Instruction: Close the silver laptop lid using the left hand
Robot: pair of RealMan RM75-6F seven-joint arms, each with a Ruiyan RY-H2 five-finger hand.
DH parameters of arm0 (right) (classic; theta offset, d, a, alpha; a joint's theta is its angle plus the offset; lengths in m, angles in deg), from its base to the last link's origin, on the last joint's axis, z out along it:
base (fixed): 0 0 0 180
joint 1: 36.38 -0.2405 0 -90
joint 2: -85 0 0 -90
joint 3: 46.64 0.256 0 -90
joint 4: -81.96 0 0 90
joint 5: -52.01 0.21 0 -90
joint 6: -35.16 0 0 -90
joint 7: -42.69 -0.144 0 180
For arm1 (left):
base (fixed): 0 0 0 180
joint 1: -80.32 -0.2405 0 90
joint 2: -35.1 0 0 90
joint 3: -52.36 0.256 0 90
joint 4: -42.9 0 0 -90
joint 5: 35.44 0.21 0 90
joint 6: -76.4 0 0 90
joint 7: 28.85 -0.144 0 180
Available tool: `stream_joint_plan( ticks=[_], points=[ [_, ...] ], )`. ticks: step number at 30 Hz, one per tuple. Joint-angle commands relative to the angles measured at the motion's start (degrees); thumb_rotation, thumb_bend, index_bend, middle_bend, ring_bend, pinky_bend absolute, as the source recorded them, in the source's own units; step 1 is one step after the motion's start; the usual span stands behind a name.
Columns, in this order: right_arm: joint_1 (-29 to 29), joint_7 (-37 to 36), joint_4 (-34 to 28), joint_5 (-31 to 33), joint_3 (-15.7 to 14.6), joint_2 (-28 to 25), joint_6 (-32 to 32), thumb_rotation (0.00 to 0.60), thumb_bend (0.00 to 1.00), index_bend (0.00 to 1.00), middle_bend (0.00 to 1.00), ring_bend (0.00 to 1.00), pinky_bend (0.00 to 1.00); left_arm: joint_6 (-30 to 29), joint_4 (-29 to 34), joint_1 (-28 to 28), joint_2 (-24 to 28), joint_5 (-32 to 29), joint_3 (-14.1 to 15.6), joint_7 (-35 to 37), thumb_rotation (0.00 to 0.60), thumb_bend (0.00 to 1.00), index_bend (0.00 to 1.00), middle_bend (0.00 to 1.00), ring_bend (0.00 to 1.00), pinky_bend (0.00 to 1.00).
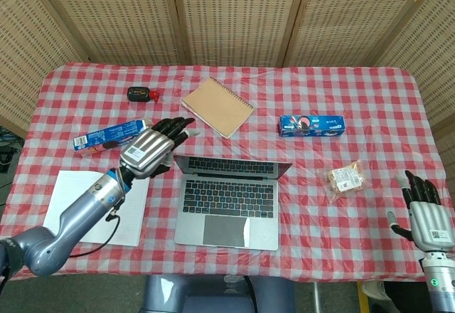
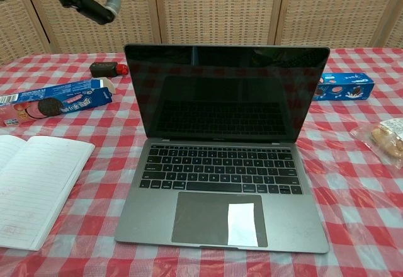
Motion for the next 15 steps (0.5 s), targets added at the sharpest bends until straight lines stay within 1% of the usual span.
stream_joint_plan(
  ticks=[1,7,11,13,15],
  points=[
    [-0.10,-0.51,0.22,0.34,0.08,-0.18,-0.43,0.600,0.61,0.03,0.00,0.00,0.00,1.38,-2.04,4.87,-3.49,-5.90,-0.01,-3.11,0.600,1.00,0.15,0.00,0.00,0.11],
    [-0.30,-1.68,0.93,1.13,0.35,-0.33,-1.23,0.600,0.61,0.03,0.00,0.00,0.00,1.85,-4.48,10.51,-6.81,-12.17,0.65,-5.99,0.600,1.00,0.17,0.00,0.00,0.12],
    [-0.37,-2.47,1.45,1.47,0.58,-0.39,-1.43,0.600,0.60,0.03,0.00,0.00,0.00,2.48,-5.71,13.63,-8.35,-15.82,0.77,-6.14,0.600,1.00,0.19,0.00,0.00,0.13],
    [-0.37,-3.04,1.61,1.76,0.76,-0.51,-1.52,0.600,0.61,0.03,0.00,0.00,0.00,2.52,-6.35,14.93,-9.25,-17.18,0.94,-5.95,0.600,1.00,0.21,0.00,0.02,0.18],
    [-0.40,-3.55,1.76,1.95,0.92,-0.59,-1.62,0.600,0.61,0.03,0.00,0.00,0.00,2.02,-7.25,16.06,-10.36,-18.13,1.36,-6.17,0.600,1.00,0.26,0.04,0.07,0.24]
  ],
)
